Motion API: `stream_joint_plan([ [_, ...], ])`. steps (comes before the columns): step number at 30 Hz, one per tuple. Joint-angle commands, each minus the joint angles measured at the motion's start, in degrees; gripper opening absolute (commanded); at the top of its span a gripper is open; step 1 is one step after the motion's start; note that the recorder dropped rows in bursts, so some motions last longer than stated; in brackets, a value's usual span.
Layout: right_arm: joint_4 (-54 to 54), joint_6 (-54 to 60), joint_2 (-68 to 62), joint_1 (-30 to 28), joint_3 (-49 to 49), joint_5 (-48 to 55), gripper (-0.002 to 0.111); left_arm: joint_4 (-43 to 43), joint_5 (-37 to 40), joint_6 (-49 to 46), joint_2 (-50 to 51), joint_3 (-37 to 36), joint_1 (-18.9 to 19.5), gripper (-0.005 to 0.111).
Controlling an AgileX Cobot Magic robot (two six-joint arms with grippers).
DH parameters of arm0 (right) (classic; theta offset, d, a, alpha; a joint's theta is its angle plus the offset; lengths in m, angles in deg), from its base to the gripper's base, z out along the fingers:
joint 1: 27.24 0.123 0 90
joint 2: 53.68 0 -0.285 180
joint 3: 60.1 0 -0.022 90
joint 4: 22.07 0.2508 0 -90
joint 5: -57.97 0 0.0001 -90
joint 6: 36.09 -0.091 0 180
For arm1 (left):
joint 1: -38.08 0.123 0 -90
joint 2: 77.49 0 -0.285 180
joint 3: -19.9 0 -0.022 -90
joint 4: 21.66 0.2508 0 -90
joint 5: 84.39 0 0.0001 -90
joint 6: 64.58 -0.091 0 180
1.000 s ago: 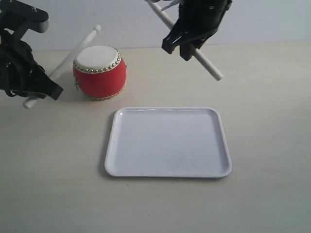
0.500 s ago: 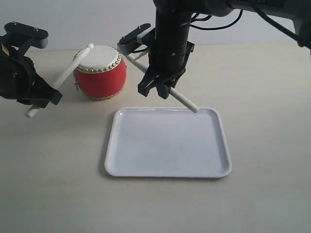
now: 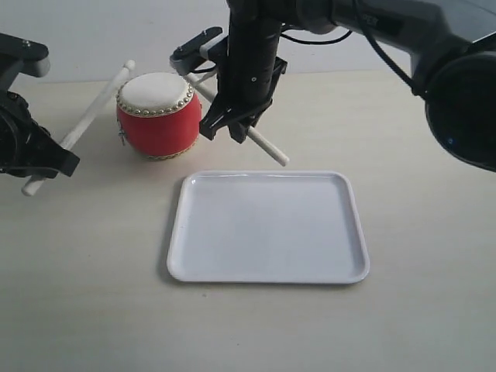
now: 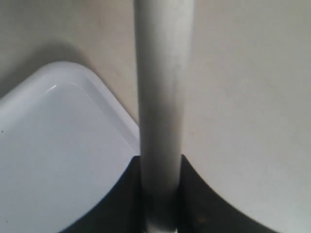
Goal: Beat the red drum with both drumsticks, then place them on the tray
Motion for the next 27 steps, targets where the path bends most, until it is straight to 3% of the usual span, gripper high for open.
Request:
stream_joint_plan([
  [1, -0.31, 0.53, -2.18, 0.05, -1.01, -0.25, 0.0, -0.21, -2.82, 0.64, -0.69, -1.4, 0.13, 0.0],
  [18, 0.0, 1.67, -2.73, 0.05, -1.01, -0.25, 0.0, -0.21, -4.68, 0.88, -4.76, -0.48, 0.13, 0.0],
  [27, -5.1, -0.01, -4.51, 0.05, -2.91, -0.25, 0.0, -0.21, -5.42, 0.88, -4.64, -0.48, 0.13, 0.0],
])
